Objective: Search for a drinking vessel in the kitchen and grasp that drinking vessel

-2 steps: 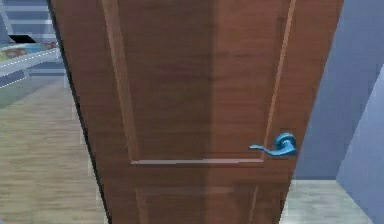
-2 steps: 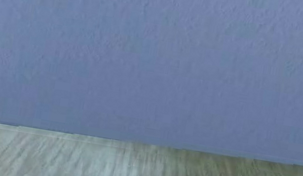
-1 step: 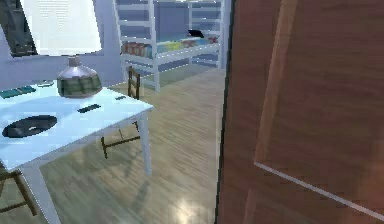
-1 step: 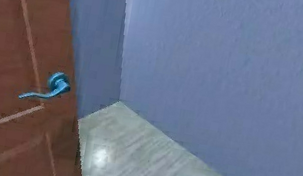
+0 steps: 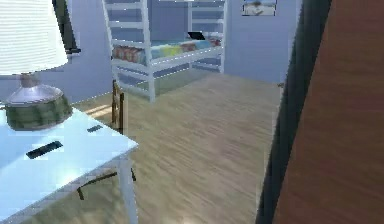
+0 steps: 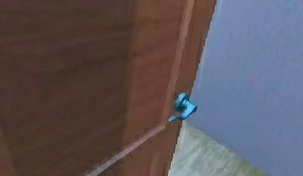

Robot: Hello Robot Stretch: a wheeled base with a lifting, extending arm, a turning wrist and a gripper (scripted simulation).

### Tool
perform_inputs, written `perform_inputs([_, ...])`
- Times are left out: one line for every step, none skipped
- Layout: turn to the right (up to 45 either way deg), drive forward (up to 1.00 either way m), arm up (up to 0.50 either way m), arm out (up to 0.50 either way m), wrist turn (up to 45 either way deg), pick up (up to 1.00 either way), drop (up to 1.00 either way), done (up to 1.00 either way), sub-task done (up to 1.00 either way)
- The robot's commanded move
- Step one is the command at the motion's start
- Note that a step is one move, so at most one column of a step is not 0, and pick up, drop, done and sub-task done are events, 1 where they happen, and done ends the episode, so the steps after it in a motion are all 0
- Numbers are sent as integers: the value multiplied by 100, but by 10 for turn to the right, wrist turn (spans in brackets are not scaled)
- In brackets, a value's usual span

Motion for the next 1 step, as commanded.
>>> perform_inputs([-300,0,0,0,0,0,0,0,0])
